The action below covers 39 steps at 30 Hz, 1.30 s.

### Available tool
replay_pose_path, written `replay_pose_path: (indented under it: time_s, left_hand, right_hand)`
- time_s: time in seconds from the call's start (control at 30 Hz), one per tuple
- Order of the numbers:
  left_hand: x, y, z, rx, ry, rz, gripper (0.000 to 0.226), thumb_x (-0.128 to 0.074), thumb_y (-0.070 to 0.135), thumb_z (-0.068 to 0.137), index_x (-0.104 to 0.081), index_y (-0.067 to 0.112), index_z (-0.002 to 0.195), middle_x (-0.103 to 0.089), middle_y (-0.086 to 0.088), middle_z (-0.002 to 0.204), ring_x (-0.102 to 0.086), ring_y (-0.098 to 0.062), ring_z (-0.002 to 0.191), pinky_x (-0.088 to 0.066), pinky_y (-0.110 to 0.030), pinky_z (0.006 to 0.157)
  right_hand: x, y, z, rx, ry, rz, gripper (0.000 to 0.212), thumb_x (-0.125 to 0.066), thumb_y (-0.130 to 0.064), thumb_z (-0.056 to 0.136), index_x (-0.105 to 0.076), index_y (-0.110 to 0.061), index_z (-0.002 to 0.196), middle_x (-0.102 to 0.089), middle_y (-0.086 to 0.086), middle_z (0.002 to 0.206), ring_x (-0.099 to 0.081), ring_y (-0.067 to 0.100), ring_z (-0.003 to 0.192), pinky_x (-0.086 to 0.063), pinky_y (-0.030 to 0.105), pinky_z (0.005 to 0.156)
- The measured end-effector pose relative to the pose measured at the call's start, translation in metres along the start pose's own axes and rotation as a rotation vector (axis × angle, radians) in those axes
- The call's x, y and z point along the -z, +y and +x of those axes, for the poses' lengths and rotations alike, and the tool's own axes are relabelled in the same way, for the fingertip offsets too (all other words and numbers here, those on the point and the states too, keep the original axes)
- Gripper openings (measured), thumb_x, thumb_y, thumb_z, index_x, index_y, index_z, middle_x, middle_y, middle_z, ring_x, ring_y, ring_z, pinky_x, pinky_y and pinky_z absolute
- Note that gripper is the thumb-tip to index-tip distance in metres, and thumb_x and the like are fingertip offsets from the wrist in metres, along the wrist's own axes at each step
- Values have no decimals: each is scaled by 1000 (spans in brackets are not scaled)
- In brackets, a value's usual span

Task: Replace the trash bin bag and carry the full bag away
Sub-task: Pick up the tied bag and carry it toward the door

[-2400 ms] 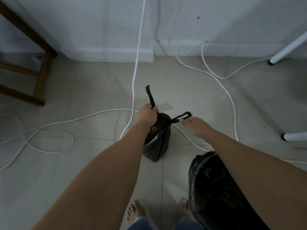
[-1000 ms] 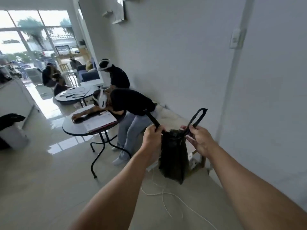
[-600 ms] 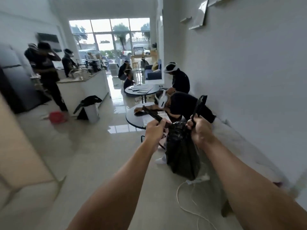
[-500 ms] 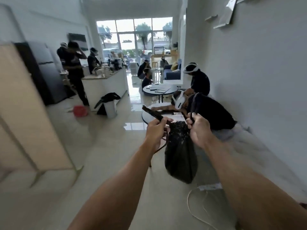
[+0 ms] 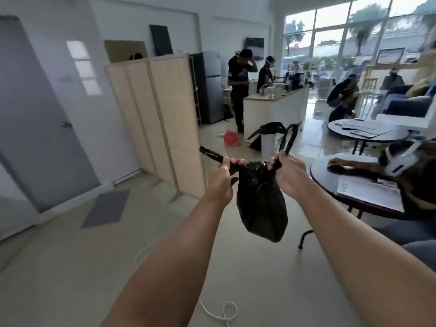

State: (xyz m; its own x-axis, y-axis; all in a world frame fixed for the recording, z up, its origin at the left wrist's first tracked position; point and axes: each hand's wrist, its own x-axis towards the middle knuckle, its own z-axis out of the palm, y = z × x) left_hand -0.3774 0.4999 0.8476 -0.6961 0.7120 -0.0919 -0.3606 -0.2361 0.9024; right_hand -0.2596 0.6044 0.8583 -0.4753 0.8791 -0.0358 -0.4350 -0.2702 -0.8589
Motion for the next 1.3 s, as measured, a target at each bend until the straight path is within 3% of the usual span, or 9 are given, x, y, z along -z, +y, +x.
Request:
replay_pose_path:
  time_s: [0.1, 0.2, 0.3, 0.47, 0.6, 0.7, 0.93, 1.3]
  left_hand:
    - [38, 22, 15, -55, 115, -159, 39, -35, 21, 110, -54, 12, 78, -72, -9, 81, -70, -25, 85, -51, -41, 94]
    - [71, 45, 32, -53, 68, -412, 42, -30, 29, 111, -49, 11, 78, -62, -7, 69, -62, -23, 71, -54, -36, 84]
    - [96, 65, 53, -64, 72, -555, 43, -32, 32, 110, -48, 11, 76, -52, -5, 68, -51, -21, 68, -48, -33, 86]
    - [130, 92, 96, -157, 164, -348, 39, -36, 28, 109, -50, 14, 75, -47, 0, 58, -44, -16, 53, -40, -29, 63]
    - [145, 109, 133, -200, 185, -115, 40, -33, 24, 110, -48, 16, 73, -38, 3, 53, -34, -12, 48, -31, -26, 56]
    - [157, 120, 157, -268, 187, 160, 38, -33, 22, 110, -49, 15, 75, -38, 7, 51, -34, -8, 45, -31, -22, 50]
    - [181, 129, 204, -302, 232, 441, 37, -36, 21, 109, -52, 15, 76, -41, 5, 57, -37, -5, 47, -33, -17, 48]
    - [205, 139, 314, -297, 441, 525, 37, -38, 21, 109, -54, 13, 76, -46, 1, 62, -42, -9, 53, -36, -21, 55]
  right_hand:
    - [-38, 22, 11, -65, -75, 58, 35, -40, -13, 102, -49, -6, 69, -53, 12, 68, -55, 23, 56, -48, 23, 48]
    - [-77, 44, 26, -131, -169, 86, 36, -40, -16, 101, -53, -7, 69, -55, 10, 68, -56, 24, 59, -50, 30, 60]
    - [-115, 60, 41, -165, -210, 75, 36, -42, -16, 101, -54, -7, 69, -55, 7, 60, -53, 20, 55, -47, 30, 60]
    - [-169, 79, 73, -197, -293, -40, 32, -41, -19, 102, -51, -9, 74, -49, 5, 63, -47, 19, 55, -45, 33, 66]
    - [-205, 93, 108, -142, -362, -287, 32, -38, -25, 102, -52, -12, 77, -49, 4, 64, -45, 17, 57, -44, 34, 73]
    - [-228, 103, 128, -82, -378, -371, 31, -38, -25, 102, -51, -12, 77, -48, 2, 63, -44, 15, 56, -43, 31, 66]
    - [-268, 124, 170, -39, -464, -392, 30, -36, -23, 103, -49, -12, 77, -38, -2, 58, -34, 10, 50, -31, 22, 53]
    - [-316, 172, 291, -53, -699, -492, 33, -32, -21, 103, -46, -15, 75, -37, -1, 57, -30, 11, 47, -27, 22, 48]
